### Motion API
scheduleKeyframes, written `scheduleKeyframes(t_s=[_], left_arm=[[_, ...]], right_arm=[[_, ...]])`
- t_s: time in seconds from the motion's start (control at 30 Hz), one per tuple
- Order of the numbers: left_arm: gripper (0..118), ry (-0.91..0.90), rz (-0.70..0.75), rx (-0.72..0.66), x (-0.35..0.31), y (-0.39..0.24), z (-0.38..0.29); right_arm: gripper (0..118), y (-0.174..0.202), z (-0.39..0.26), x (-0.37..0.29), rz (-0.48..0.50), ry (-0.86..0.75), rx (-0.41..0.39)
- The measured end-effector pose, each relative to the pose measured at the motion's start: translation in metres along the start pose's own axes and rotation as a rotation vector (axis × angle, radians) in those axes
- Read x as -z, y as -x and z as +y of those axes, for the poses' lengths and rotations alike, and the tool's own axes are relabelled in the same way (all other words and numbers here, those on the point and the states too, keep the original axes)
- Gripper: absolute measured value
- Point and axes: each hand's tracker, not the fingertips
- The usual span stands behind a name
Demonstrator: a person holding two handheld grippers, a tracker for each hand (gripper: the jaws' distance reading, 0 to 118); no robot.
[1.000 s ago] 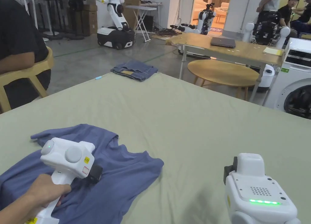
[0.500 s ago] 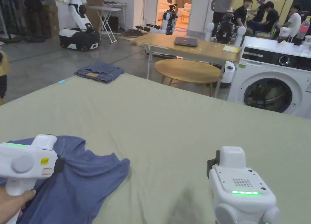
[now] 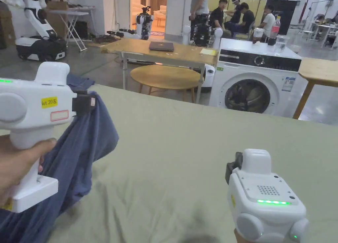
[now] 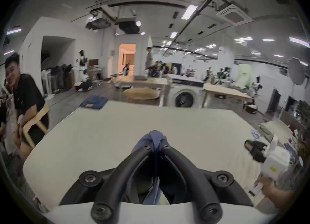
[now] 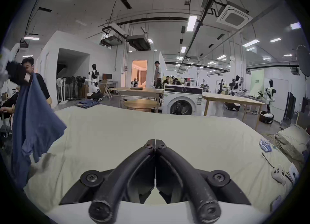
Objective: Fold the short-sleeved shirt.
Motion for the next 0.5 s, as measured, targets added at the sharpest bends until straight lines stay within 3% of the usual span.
scheduleKeyframes(t_s=[0.3,0.5], left_arm=[[0,0.047,-0.293,0.068,0.08,-0.146,0.01],[0,0.132,-0.509,0.081,0.116,-0.253,-0.022]], right_arm=[[0,-0.071,0.001,-0.034,-0.131,-0.03,-0.005],[0,-0.125,-0.005,-0.058,-0.241,-0.024,0.014]])
